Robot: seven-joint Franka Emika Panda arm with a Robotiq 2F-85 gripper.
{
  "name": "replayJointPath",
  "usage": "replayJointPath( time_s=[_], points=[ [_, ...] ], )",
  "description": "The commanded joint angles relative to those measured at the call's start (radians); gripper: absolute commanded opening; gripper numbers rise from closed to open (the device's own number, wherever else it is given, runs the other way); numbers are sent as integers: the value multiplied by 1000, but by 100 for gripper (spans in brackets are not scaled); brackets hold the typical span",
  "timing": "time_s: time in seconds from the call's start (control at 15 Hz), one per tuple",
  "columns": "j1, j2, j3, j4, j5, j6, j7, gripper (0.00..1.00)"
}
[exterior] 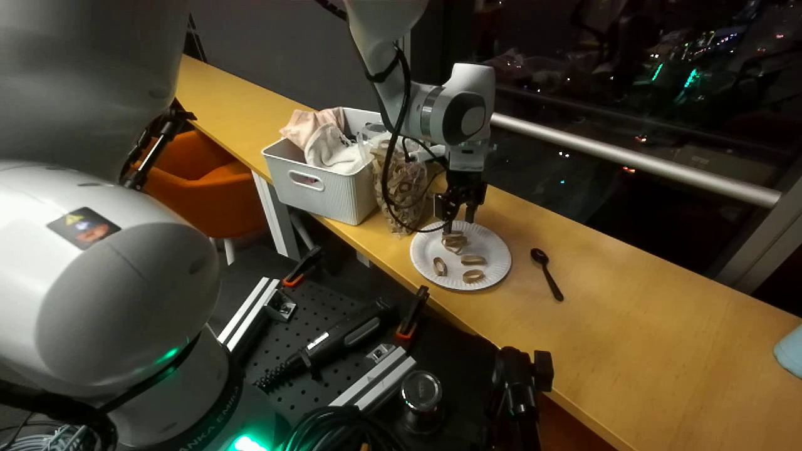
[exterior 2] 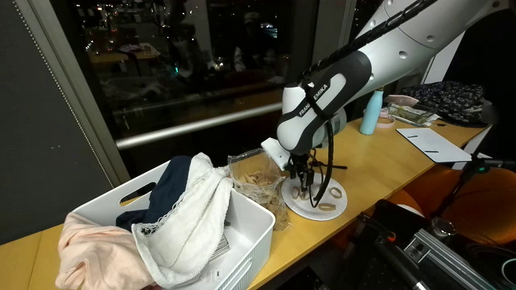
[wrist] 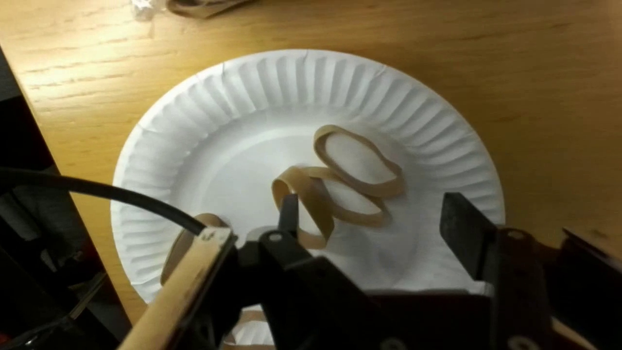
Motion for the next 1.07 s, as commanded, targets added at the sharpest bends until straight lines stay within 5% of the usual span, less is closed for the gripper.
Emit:
replayJointPath(
  time_s=[0.0,0.8,0.87,0.93,1.0],
  points=[
    [-1,40,12,50,-8,-5,21,75],
    [1,68,15,7,2,16,37,78],
    [2,70,14,8,2,16,37,73],
    [3,68,13,5,1,18,38,54],
    [4,65,13,1,1,21,39,54]
  ],
)
